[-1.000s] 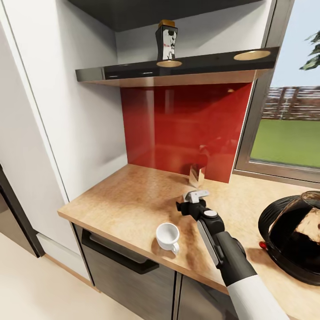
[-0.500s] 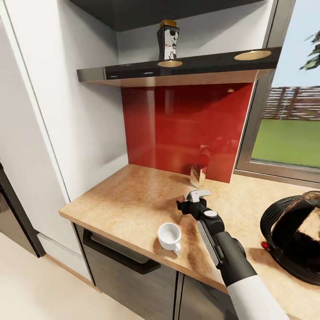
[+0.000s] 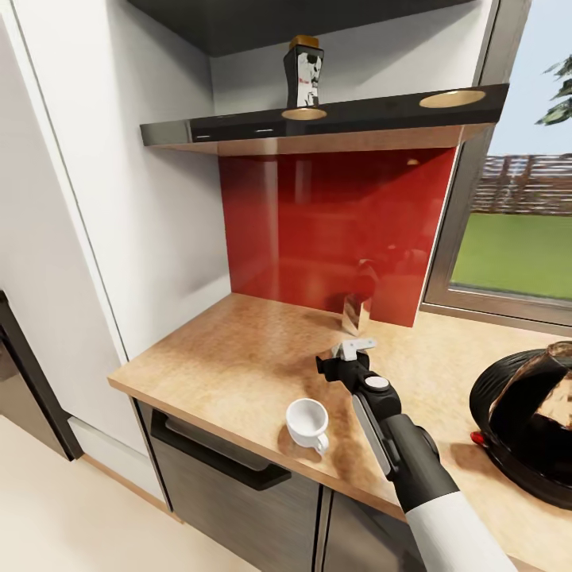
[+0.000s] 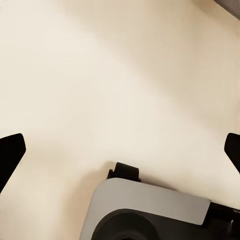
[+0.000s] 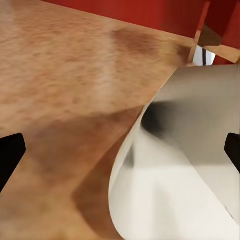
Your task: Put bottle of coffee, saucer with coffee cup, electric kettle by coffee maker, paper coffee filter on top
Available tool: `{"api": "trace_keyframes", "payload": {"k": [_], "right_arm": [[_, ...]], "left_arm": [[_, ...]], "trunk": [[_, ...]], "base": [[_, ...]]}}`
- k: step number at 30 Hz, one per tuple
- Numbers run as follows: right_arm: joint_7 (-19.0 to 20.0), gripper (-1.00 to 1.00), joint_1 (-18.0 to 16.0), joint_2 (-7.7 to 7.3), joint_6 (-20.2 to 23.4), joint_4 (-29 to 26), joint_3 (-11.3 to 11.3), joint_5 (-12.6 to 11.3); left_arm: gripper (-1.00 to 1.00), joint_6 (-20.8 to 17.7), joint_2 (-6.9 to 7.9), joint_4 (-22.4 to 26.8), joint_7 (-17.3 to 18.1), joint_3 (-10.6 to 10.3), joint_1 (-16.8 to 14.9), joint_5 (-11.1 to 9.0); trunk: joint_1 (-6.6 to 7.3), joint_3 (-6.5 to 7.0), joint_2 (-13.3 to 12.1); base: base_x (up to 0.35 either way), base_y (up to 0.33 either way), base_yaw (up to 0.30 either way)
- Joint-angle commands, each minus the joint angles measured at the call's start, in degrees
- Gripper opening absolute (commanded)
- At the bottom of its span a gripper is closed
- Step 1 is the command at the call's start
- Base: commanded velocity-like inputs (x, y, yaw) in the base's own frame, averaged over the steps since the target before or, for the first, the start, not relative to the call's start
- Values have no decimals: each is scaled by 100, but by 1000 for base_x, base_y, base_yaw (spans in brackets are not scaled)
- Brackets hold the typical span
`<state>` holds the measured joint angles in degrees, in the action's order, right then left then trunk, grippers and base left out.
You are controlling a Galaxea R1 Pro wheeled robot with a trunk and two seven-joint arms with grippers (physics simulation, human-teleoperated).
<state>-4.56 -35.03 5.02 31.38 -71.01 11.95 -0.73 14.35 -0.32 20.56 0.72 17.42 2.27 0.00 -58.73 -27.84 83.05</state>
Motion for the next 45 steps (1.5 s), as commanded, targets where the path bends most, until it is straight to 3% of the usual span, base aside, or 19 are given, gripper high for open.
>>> {"api": "trace_keyframes", "payload": {"k": [1, 9, 19, 45], "right_arm": [[-39, 100, -4, -1, 28, -4, 10, -9], [-84, 100, -4, -1, 20, 126, 9, -6], [-599, 100, -4, -1, 16, 197, 17, -38], [-659, 100, -4, -1, 17, 211, 18, -41]], "left_arm": [[100, 6, -3, 10, 8, 16, 2, 0], [100, 9, -3, 10, 8, 16, 3, 0], [100, 15, -3, 10, 8, 16, 2, 0], [100, 17, -3, 19, 8, 16, 2, 0]], "trunk": [[0, -5, 3], [0, -5, 3], [0, -5, 3], [0, -5, 3]], "base": [[0, 1, 0], [0, 21, 0], [0, 3, 0], [4, 34, 0]]}}
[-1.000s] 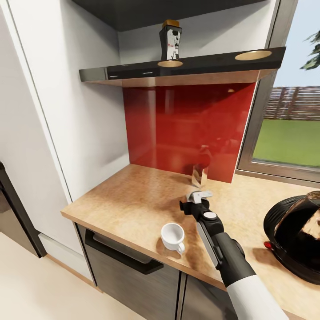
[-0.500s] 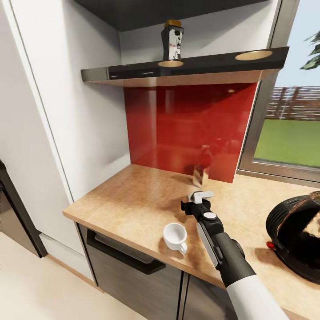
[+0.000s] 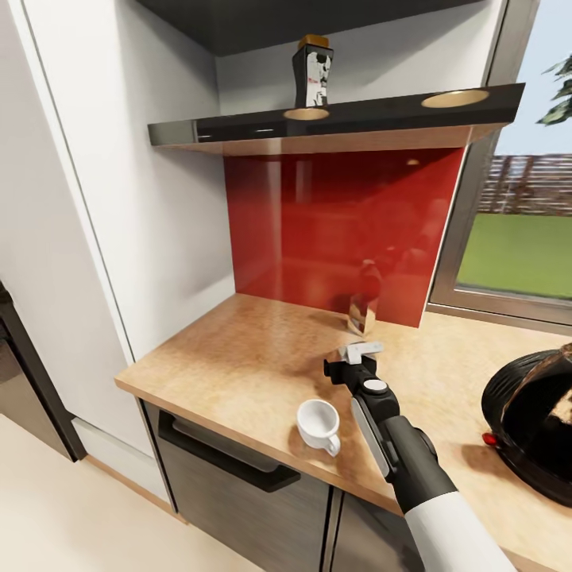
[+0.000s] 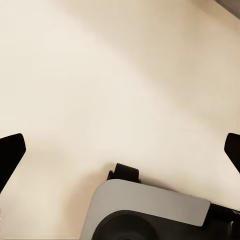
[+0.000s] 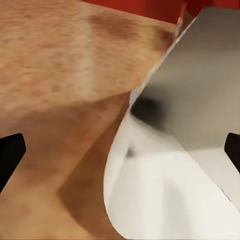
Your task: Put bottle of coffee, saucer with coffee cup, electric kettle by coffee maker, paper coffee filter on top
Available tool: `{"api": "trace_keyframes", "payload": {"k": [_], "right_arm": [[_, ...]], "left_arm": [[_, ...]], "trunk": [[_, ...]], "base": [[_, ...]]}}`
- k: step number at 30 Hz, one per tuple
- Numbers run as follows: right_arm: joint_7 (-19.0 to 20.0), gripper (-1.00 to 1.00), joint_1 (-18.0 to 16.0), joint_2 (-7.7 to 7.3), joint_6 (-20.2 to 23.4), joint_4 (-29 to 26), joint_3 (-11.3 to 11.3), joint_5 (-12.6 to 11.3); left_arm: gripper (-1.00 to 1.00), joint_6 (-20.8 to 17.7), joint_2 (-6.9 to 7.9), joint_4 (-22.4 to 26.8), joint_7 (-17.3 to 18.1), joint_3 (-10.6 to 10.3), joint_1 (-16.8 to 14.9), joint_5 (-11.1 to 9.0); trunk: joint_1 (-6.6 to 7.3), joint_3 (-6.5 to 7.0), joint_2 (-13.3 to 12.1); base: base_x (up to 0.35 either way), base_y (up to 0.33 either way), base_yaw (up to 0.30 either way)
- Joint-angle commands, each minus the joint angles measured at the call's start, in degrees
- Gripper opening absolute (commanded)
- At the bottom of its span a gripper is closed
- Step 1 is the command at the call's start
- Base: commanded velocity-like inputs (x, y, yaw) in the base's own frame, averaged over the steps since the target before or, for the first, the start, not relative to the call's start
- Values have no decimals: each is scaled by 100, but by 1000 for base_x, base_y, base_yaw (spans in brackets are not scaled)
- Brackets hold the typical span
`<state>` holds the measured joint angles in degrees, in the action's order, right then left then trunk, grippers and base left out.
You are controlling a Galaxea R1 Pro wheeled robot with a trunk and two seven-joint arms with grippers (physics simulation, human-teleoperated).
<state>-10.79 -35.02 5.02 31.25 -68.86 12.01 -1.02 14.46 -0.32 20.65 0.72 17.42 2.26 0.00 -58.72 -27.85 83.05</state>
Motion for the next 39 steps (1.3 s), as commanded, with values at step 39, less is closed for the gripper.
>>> {"api": "trace_keyframes", "payload": {"k": [39], "right_arm": [[-344, 100, -5, 8, 29, -4, 17, -10]], "left_arm": [[100, 13, -2, 13, 8, 16, 2, 0]], "trunk": [[-1, -5, 3]], "base": [[10, 18, 0]]}}
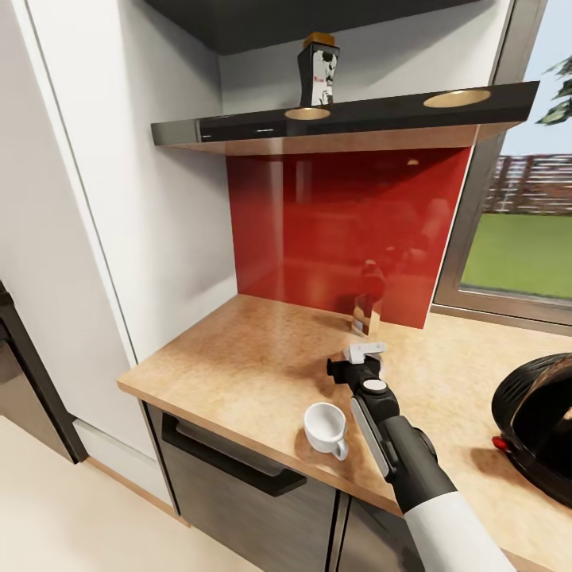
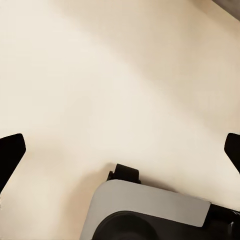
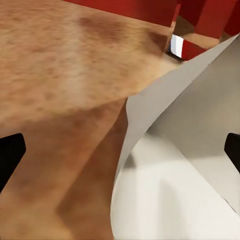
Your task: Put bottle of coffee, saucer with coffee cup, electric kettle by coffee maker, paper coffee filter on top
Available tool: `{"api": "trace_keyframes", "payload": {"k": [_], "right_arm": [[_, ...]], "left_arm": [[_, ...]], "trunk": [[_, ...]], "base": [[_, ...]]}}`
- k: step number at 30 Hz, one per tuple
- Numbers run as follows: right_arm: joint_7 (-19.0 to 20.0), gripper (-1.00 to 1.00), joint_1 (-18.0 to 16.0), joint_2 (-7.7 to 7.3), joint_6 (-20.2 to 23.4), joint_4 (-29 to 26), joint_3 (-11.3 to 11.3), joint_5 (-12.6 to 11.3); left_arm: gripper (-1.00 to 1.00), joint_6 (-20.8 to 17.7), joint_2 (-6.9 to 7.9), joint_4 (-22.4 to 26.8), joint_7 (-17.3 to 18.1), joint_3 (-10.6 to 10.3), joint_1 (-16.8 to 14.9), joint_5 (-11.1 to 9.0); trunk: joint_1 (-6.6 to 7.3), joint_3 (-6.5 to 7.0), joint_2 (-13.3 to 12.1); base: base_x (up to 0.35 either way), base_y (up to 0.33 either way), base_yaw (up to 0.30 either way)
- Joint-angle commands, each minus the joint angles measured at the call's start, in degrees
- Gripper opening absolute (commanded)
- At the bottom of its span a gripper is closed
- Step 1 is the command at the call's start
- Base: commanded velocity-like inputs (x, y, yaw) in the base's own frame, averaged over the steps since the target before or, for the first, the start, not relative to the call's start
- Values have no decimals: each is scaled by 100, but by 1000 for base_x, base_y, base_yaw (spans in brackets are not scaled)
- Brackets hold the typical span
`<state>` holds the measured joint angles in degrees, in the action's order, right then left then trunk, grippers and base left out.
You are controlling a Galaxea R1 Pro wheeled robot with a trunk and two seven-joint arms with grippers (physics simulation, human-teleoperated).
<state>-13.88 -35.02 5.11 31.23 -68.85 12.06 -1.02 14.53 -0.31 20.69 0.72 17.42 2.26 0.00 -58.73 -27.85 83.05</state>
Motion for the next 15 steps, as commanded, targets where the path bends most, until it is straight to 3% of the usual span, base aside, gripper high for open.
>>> {"api": "trace_keyframes", "payload": {"k": [1, 15], "right_arm": [[-36, 100, -4, -1, 31, -5, 13, -12], [16, 100, -4, -36, 32, 3, 44, -48]], "left_arm": [[100, 6, -4, 8, 8, 16, 2, 0], [100, 23, -57, -3, -1, 0, 20, -17]], "trunk": [[0, -5, 3], [0, -5, 3]], "base": [[0, 21, 0], [0, 13, 0]]}}
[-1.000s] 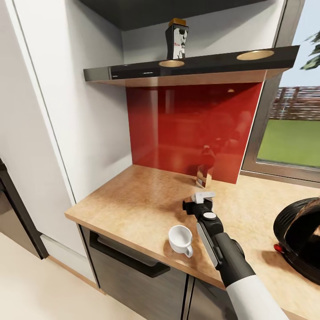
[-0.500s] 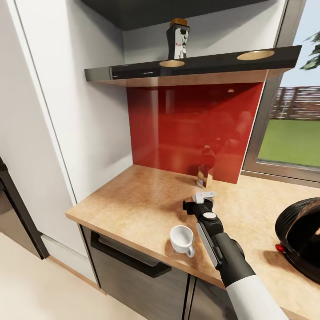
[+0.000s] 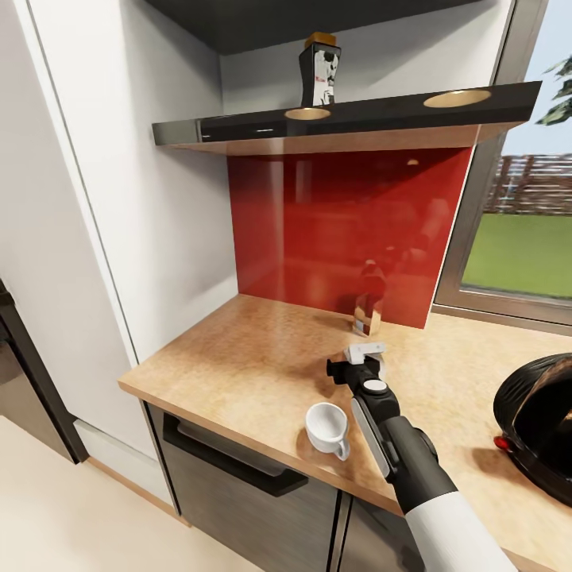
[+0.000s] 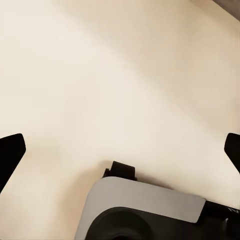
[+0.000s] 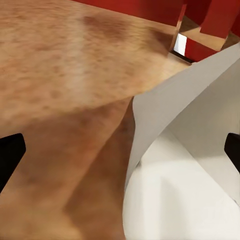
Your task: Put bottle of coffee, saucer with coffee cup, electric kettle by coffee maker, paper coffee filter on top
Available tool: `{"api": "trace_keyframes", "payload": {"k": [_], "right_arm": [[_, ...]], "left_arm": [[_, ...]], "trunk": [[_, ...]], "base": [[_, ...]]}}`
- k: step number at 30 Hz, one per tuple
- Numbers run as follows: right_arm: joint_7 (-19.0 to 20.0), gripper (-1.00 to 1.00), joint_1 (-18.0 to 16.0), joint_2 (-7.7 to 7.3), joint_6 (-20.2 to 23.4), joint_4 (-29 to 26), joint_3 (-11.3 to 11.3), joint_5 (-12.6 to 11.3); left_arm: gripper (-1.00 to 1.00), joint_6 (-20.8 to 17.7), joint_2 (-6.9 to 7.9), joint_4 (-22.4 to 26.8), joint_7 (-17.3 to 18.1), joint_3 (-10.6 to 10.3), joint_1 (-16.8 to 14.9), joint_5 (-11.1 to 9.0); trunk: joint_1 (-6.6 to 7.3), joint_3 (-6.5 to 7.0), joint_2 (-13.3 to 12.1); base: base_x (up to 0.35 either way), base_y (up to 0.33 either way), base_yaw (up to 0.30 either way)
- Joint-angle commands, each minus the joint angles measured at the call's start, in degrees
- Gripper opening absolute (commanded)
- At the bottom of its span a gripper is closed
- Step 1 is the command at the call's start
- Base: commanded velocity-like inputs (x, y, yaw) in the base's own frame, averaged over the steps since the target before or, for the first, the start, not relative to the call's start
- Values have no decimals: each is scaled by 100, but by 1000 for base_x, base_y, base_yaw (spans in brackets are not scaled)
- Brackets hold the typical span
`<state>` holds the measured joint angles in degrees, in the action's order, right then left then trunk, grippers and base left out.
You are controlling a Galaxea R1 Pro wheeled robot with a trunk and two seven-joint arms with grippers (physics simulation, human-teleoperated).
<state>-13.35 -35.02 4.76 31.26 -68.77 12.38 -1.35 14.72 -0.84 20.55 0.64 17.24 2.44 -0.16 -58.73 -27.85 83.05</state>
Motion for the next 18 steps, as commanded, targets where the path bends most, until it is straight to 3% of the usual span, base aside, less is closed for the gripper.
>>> {"api": "trace_keyframes", "payload": {"k": [1, 18], "right_arm": [[-37, 100, -5, -1, 30, -5, 12, -15], [-37, 100, -5, -1, 30, -5, 12, -15]], "left_arm": [[100, 5, -4, 11, 7, 18, 3, -1], [100, 5, -4, 11, 7, 18, 3, -1]], "trunk": [[0, -5, 3], [0, -5, 3]], "base": [[0, 0, 0], [0, 0, 0]]}}
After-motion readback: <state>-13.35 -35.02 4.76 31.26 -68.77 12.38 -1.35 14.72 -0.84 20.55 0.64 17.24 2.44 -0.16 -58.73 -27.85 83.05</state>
